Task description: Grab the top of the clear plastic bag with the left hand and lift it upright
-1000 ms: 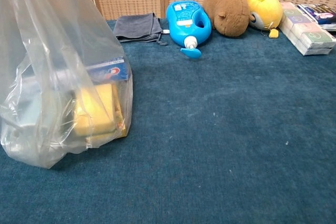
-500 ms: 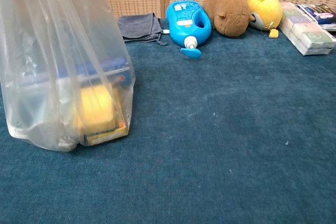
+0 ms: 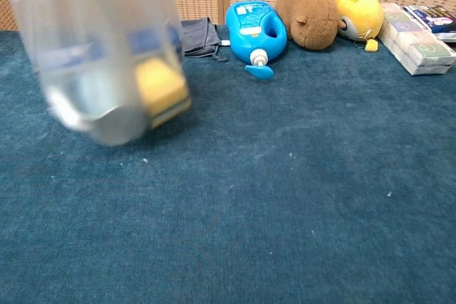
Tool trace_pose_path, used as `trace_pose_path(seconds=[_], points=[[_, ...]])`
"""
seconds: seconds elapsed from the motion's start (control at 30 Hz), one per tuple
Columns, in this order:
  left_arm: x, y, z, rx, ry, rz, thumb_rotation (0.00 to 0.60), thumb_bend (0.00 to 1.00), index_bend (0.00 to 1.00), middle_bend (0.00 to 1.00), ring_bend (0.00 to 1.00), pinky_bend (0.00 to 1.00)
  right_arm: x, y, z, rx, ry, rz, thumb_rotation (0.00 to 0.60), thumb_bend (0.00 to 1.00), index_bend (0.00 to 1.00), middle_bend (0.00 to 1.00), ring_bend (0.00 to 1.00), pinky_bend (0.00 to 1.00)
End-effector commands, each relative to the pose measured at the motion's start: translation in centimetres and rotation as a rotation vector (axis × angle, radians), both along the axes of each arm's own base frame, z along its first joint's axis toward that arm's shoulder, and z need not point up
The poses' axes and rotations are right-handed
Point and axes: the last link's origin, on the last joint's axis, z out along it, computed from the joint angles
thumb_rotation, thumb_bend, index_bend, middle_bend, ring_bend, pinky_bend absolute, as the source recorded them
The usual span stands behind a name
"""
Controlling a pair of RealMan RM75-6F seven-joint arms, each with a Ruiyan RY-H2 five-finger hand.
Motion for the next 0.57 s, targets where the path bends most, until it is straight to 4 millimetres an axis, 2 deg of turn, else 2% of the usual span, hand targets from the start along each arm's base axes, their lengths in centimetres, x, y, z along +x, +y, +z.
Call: trace_pose_path(seconds=[0.03, 0.57], points=[[1.4, 0.2, 0.2, -0.002, -0.014, -0.017, 0.427, 0.79, 0.65, 0.73, 0.75, 0.81, -0.1, 0.1, 0.1, -0.005, -0.004, -0.004, 0.053, 0.32, 0.42, 0.42, 0.32, 0.24], [3.1, 0.6, -1.1, -0.027, -0.001, -0.011, 0.426, 0.77, 0.65, 0.73, 0.75, 0.81, -0.3, 0.4, 0.5, -0.009, -0.007, -0.003, 0.054, 0.32, 0.42, 0.42, 0.32, 0.24]])
